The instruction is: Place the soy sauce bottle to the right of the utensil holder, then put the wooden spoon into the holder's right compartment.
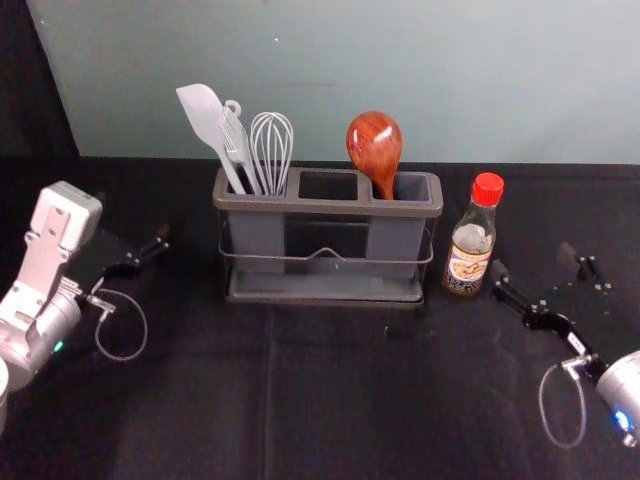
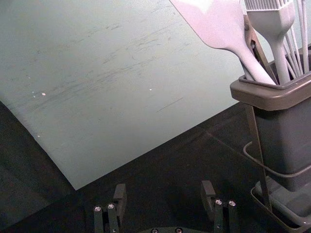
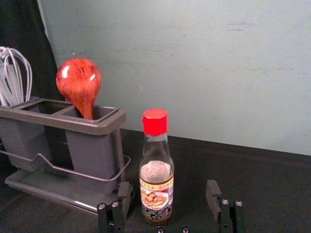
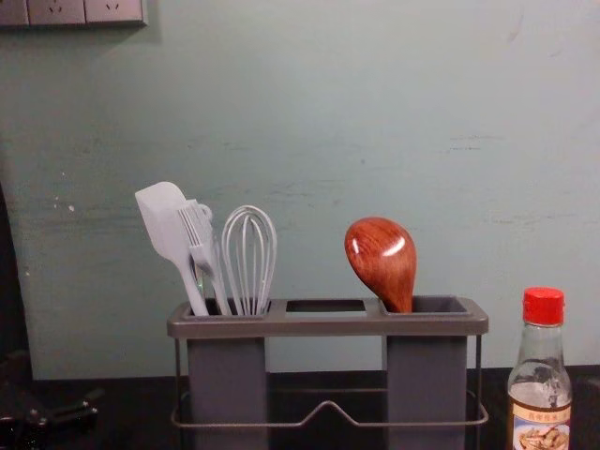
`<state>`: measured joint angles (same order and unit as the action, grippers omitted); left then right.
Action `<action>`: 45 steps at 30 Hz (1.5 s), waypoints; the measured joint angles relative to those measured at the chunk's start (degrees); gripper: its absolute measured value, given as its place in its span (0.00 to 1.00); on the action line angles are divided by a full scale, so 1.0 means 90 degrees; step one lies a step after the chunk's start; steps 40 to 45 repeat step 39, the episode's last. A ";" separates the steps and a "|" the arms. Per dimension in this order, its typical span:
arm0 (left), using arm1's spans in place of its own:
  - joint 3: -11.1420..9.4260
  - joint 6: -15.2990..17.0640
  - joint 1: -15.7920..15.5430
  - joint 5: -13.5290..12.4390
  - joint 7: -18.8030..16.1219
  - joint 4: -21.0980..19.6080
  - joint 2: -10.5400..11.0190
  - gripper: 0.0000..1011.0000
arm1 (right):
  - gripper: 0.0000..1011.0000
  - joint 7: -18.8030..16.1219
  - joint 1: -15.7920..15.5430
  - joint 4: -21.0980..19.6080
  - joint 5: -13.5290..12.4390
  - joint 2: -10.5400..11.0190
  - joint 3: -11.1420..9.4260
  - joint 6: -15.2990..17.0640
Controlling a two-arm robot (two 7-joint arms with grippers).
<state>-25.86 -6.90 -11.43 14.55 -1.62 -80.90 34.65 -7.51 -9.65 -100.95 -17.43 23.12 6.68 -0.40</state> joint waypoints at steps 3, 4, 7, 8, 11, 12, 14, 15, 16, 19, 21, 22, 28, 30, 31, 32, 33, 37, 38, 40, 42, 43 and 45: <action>0.0000 0.0000 0.0000 0.0000 0.0000 0.0000 0.0000 0.99 | 0.99 -0.0069 0.0044 0.0108 0.0074 -0.0049 0.0028 -0.0056; 0.0000 0.0000 0.0000 0.0000 0.0000 0.0000 0.0000 0.99 | 0.99 -0.0082 0.0056 0.0134 0.0108 -0.0058 0.0041 -0.0077; 0.0000 -0.0001 0.0000 0.0000 0.0000 0.0000 0.0000 0.99 | 0.99 -0.0131 0.0099 0.0206 0.0219 -0.0076 0.0084 -0.0144; 0.0000 0.0000 0.0000 0.0000 0.0000 0.0000 0.0000 0.99 | 0.99 -0.0131 0.0098 0.0206 0.0217 -0.0075 0.0083 -0.0144; 0.0000 0.0000 0.0000 0.0000 0.0000 0.0000 0.0000 0.99 | 0.99 -0.0128 0.0093 0.0199 0.0205 -0.0072 0.0079 -0.0140; 0.0000 0.0000 0.0000 0.0000 0.0000 0.0000 0.0000 0.99 | 0.99 -0.0128 0.0091 0.0195 0.0201 -0.0071 0.0078 -0.0139; 0.0000 0.0000 0.0000 0.0000 0.0000 0.0000 0.0000 0.99 | 0.99 -0.0127 0.0088 0.0187 0.0192 -0.0070 0.0075 -0.0135; 0.0000 0.0000 0.0000 0.0000 0.0000 0.0000 0.0000 0.99 | 0.99 -0.0127 0.0087 0.0185 0.0190 -0.0070 0.0074 -0.0134; 0.0000 0.0000 0.0000 0.0000 0.0000 0.0000 0.0000 0.99 | 0.99 -0.0126 0.0085 0.0181 0.0187 -0.0069 0.0072 -0.0130; 0.0000 0.0000 0.0000 0.0000 0.0000 0.0000 0.0000 0.99 | 0.99 -0.0126 0.0081 0.0177 0.0182 -0.0068 0.0068 -0.0124; 0.0000 0.0000 0.0000 0.0000 0.0000 0.0000 0.0000 0.99 | 0.99 -0.0124 0.0077 0.0170 0.0169 -0.0066 0.0066 -0.0115; 0.0000 0.0000 0.0000 0.0000 0.0000 0.0000 0.0000 0.99 | 0.99 -0.0124 0.0077 0.0169 0.0167 -0.0066 0.0066 -0.0113; 0.0000 0.0000 0.0000 0.0000 0.0000 0.0000 0.0000 0.99 | 0.99 -0.0120 0.0074 0.0160 0.0155 -0.0063 0.0062 -0.0105; -0.0001 0.0000 0.0000 0.0000 0.0000 0.0000 0.0000 0.99 | 0.99 -0.0119 0.0073 0.0158 0.0152 -0.0062 0.0060 -0.0103; 0.0000 0.0000 0.0000 0.0000 0.0000 0.0000 0.0000 0.99 | 0.99 -0.0119 0.0072 0.0158 0.0151 -0.0061 0.0060 -0.0103; 0.0000 0.0000 0.0000 0.0000 0.0000 0.0000 0.0000 0.99 | 0.99 -0.0118 0.0072 0.0157 0.0150 -0.0061 0.0059 -0.0102; 0.0000 0.0000 0.0000 0.0000 0.0000 0.0000 0.0000 0.99 | 0.99 -0.0117 0.0071 0.0156 0.0149 -0.0060 0.0058 -0.0100; 0.0000 0.0000 0.0000 0.0000 0.0000 0.0000 0.0000 0.99 | 0.99 -0.0113 0.0069 0.0153 0.0147 -0.0060 0.0057 -0.0097; 0.0000 0.0000 0.0000 0.0000 0.0000 0.0000 0.0000 0.99 | 0.99 -0.0112 0.0068 0.0153 0.0147 -0.0060 0.0056 -0.0096; 0.0000 0.0000 0.0000 0.0000 0.0000 0.0000 0.0000 0.99 | 0.99 -0.0110 0.0068 0.0152 0.0146 -0.0060 0.0056 -0.0095; 0.0000 0.0000 0.0000 0.0000 0.0000 0.0000 0.0000 0.99 | 0.99 -0.0110 0.0068 0.0152 0.0146 -0.0060 0.0056 -0.0095; 0.0000 0.0000 0.0000 0.0000 0.0000 0.0000 0.0000 0.99 | 0.99 -0.0110 0.0068 0.0152 0.0146 -0.0060 0.0056 -0.0095; 0.0000 0.0000 0.0000 0.0000 0.0000 0.0000 0.0000 0.99 | 0.99 -0.0110 0.0068 0.0152 0.0146 -0.0060 0.0056 -0.0095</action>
